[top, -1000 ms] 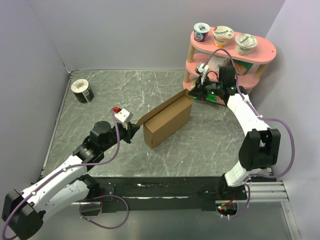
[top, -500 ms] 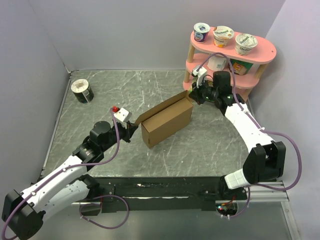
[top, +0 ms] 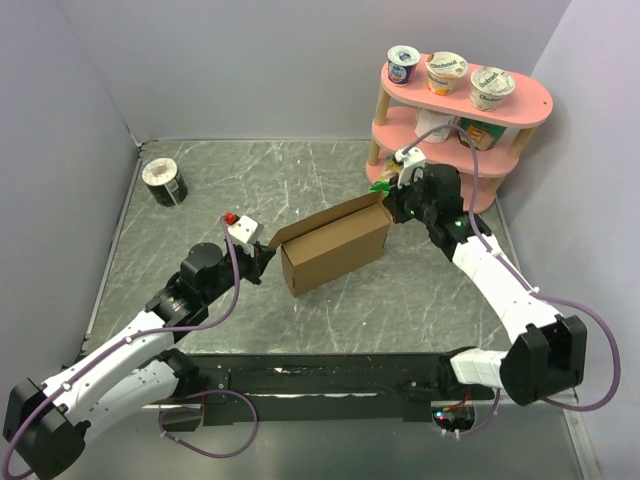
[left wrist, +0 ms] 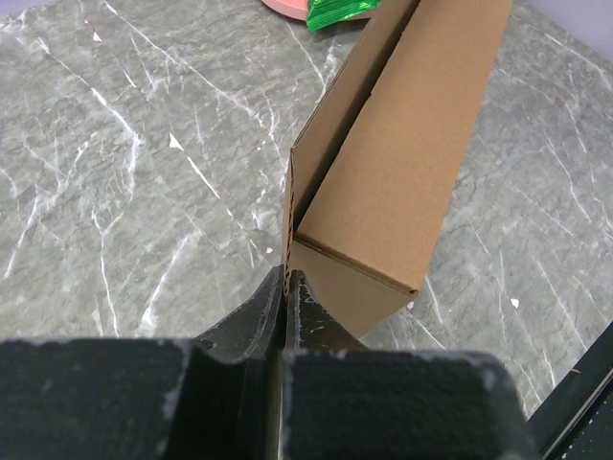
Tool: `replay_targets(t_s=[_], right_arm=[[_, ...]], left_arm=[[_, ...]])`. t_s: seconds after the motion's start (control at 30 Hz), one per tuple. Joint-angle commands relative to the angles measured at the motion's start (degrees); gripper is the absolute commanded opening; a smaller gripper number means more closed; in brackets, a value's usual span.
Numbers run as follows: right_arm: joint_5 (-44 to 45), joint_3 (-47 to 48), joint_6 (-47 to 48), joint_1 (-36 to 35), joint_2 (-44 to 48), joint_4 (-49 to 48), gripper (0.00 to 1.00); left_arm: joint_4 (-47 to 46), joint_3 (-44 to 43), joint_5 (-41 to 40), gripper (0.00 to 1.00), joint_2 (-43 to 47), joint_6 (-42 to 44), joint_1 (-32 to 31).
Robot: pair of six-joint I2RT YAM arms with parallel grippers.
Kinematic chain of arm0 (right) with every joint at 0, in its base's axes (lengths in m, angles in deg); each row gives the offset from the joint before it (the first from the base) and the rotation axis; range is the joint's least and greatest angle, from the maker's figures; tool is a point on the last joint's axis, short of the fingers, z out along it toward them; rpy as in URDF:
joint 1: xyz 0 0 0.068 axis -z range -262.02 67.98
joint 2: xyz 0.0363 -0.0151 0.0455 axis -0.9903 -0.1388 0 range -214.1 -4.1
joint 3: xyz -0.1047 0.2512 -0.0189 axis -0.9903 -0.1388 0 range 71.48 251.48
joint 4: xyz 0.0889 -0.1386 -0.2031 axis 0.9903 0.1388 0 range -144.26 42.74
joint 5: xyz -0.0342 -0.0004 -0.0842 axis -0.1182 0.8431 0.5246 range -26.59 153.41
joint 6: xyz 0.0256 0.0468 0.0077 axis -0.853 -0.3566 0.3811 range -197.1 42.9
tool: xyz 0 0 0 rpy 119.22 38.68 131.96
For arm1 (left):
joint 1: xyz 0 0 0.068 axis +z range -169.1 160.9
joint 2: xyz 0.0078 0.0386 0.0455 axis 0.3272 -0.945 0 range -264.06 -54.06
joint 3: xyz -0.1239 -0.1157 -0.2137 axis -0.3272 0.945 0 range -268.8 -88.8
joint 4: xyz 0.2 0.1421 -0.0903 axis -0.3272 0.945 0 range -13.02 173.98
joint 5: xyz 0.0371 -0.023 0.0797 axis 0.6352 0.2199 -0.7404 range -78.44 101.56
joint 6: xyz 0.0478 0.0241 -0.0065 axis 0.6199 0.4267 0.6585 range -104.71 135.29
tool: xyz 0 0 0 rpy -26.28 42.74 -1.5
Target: Fold the paper box
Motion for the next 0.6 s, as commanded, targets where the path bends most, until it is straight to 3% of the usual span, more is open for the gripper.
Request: replay_targets(t_s=[0.0,0.57], right_arm=[[1.95,-4.42,-8.66,-2.49,4.89,-2.41,0.00],[13.73,-20.69,-10.96,-9.95,14.74,-8.74,0.00]], left_arm=[[-1.33,-1.16,0.02,0.01,-0.65,-0.86,-0.78],[-1.94,-2.13,-1.91,0.01,-2.23,-7.80,-0.87]])
